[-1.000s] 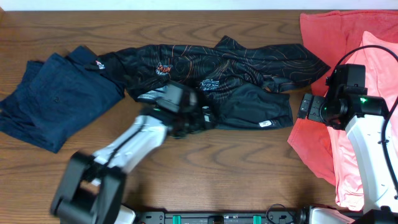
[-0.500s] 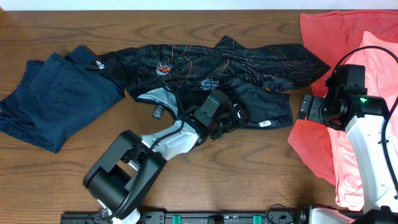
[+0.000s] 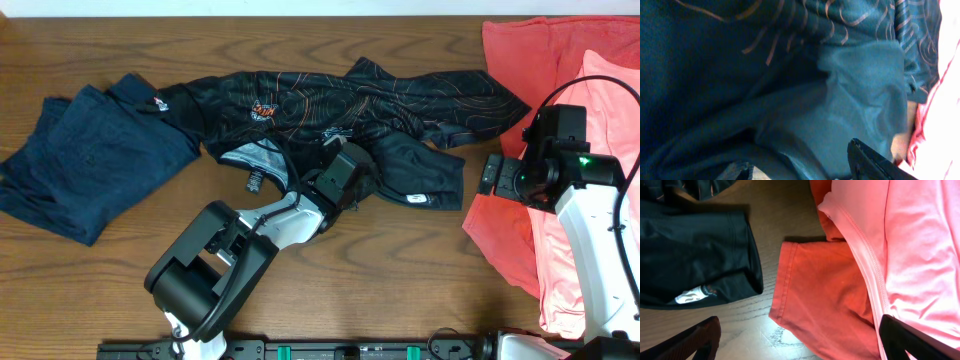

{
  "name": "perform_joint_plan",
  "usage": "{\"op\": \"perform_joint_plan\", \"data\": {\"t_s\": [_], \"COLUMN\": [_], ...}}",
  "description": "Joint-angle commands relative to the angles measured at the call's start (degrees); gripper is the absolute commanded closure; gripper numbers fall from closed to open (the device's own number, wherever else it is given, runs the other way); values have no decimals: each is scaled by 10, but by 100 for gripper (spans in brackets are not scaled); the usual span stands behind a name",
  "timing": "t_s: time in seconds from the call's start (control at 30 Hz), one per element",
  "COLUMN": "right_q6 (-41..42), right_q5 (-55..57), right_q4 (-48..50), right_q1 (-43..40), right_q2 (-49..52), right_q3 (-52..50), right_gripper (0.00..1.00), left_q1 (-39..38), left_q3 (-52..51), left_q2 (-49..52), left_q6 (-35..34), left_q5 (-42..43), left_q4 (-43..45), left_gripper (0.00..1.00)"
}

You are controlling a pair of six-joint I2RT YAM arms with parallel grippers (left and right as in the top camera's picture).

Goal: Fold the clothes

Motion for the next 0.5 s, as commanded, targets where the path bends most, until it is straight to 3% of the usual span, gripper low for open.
{"op": "perform_joint_plan", "data": {"t_s": [0.0, 0.13, 0.23, 0.3, 0.47], "right_q6": [-5, -4, -5, -5, -4], "right_q5": [-3, -5, -9, -9, -9], "right_q4": [-3, -9, -14, -15, -16], "right_q1": [-5, -5, -5, -5, -5], "right_q2": [-7, -7, -7, -7, -7], "right_q3": [4, 4, 4, 4, 4], "right_gripper": [1, 1, 1, 1, 1], "left_q1": [4, 4, 4, 5, 23], "left_q3": [-26, -26, -26, -26, -26], "left_q2": [45, 64, 77, 77, 60], "left_q6": [3, 3, 3, 3, 71], "left_q5": [-63, -63, -63, -63, -44], "left_q4": [-16, 7, 14, 14, 15], "left_gripper": [42, 49, 70, 90, 94]}}
